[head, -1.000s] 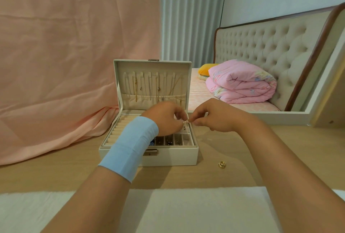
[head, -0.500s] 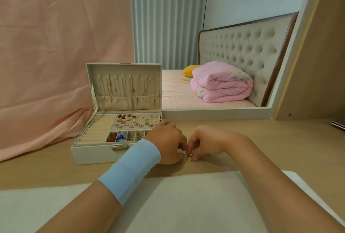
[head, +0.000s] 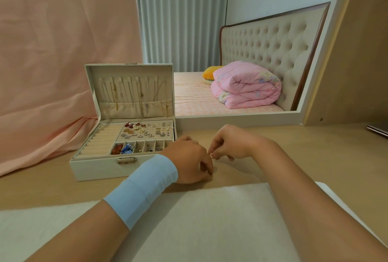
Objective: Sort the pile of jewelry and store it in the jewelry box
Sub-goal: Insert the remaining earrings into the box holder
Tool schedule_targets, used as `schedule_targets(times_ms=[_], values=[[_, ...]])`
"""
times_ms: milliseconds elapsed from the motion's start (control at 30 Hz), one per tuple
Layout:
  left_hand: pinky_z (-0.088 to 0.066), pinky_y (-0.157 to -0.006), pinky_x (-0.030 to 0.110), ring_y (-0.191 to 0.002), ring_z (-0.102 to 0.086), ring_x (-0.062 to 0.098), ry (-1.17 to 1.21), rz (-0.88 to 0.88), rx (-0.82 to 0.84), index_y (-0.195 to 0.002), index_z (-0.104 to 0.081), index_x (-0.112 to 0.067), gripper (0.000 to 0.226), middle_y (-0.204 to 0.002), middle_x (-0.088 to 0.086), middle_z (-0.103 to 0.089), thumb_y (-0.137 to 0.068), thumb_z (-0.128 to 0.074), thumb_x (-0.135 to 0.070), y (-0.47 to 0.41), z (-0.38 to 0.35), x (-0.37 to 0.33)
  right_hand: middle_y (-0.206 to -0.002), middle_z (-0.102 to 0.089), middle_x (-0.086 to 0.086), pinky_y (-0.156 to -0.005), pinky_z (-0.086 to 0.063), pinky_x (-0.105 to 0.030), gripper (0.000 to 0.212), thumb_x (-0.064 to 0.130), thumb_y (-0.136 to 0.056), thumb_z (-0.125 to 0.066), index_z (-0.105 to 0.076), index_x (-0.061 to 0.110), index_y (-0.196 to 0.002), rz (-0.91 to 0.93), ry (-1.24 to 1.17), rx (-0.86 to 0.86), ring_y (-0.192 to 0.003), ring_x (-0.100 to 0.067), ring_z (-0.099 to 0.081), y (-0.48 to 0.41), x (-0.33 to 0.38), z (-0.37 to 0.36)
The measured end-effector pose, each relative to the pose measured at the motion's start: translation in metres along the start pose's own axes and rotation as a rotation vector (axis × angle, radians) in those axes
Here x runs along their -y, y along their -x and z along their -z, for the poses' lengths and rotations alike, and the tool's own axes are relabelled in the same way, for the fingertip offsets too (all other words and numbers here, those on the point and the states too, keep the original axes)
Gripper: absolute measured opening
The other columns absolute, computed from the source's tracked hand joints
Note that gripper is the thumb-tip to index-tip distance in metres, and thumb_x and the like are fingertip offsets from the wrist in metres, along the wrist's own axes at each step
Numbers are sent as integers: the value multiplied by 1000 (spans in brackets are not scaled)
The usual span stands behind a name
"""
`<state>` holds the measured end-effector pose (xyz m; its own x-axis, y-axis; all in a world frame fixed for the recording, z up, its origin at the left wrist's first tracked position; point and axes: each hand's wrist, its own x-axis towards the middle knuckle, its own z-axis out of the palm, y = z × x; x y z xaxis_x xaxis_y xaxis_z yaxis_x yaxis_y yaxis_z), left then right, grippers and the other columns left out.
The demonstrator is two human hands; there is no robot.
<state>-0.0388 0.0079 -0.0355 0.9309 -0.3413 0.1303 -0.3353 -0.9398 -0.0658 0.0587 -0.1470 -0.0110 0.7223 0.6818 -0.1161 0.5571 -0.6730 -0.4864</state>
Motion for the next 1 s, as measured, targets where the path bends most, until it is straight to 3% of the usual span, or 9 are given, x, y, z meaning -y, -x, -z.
schedule_targets(times_ms=[133, 233, 333, 467, 567, 700, 833, 933, 1000], values=[[-25, -101, 26, -90, -51, 7, -4, -6, -10, -106, -72, -40, 22, -101, -17, -70, -95, -53, -45, -2, -2, 4, -76, -74, 8, -63, -54, -30, 9, 13, -84, -77, -79, 20, -88, 3, -4, -49, -52, -12, -58, -1, 2, -2], [-29, -102, 27, -90, -58, 8, 59, 34, -49, -104, -72, -37, 21, -99, -14, -71, -97, -53, -40, -1, 5, 7, -75, -72, 11, -59, -50, -25, 10, 15, -85, -76, -80, 23, -81, 22, -30, -128, -47, 3, -55, -2, 6, -5], [-46, -91, 27, -87, -63, 6, 234, 169, -170, -104, -74, -35, 18, -95, -13, -73, -95, -59, -37, 8, 32, 28, -77, -73, 15, -60, -44, -19, 13, 17, -85, -76, -79, 28, -78, 64, -108, -253, -55, 9, -58, -5, 15, -6], [-50, -86, 27, -88, -63, 1, 391, 358, -262, -99, -74, -32, 12, -93, -16, -71, -94, -63, -33, 34, 62, 73, -82, -74, 10, -60, -45, -15, 10, 18, -82, -81, -79, 26, -88, 135, -308, -373, -69, 1, -63, -8, 40, -16], [-50, -84, 25, -86, -64, -1, 462, 406, -275, -90, -73, -34, 7, -88, -19, -71, -92, -67, -30, 50, 65, 94, -75, -73, 12, -60, -45, -15, 13, 18, -81, -82, -77, 30, -78, 197, -359, -377, -65, 4, -62, -13, 62, -27], [-48, -79, 21, -82, -63, -4, 478, 432, -241, -84, -71, -37, 8, -84, -20, -70, -89, -71, -31, 56, 63, 100, -71, -70, 18, -66, -46, -19, 17, 24, -83, -80, -74, 35, -72, 171, -241, -321, -62, 12, -58, -19, 79, -39], [-55, -88, 29, -84, -65, -1, 517, 427, -203, -89, -73, -34, 5, -86, -17, -72, -86, -74, -30, 52, 56, 102, -86, -75, 16, -85, -56, -32, 16, 31, -86, -75, -74, 39, -72, 129, -104, -278, -86, 0, -66, -19, 83, -42], [-54, -90, 31, -87, -65, 1, 543, 414, -198, -97, -70, -33, 16, -88, -15, -72, -83, -77, -30, 50, 53, 99, -86, -72, 18, -79, -51, -28, 12, 33, -93, -68, -78, 36, -85, 127, -123, -283, -80, 1, -62, -20, 80, -40], [-55, -88, 31, -85, -65, 1, 566, 407, -201, -97, -69, -34, 19, -86, -15, -72, -81, -79, -30, 48, 51, 96, -74, -68, 21, -71, -45, -25, 13, 31, -95, -67, -80, 30, -92, 137, -280, -335, -65, 5, -57, -23, 78, -39]])
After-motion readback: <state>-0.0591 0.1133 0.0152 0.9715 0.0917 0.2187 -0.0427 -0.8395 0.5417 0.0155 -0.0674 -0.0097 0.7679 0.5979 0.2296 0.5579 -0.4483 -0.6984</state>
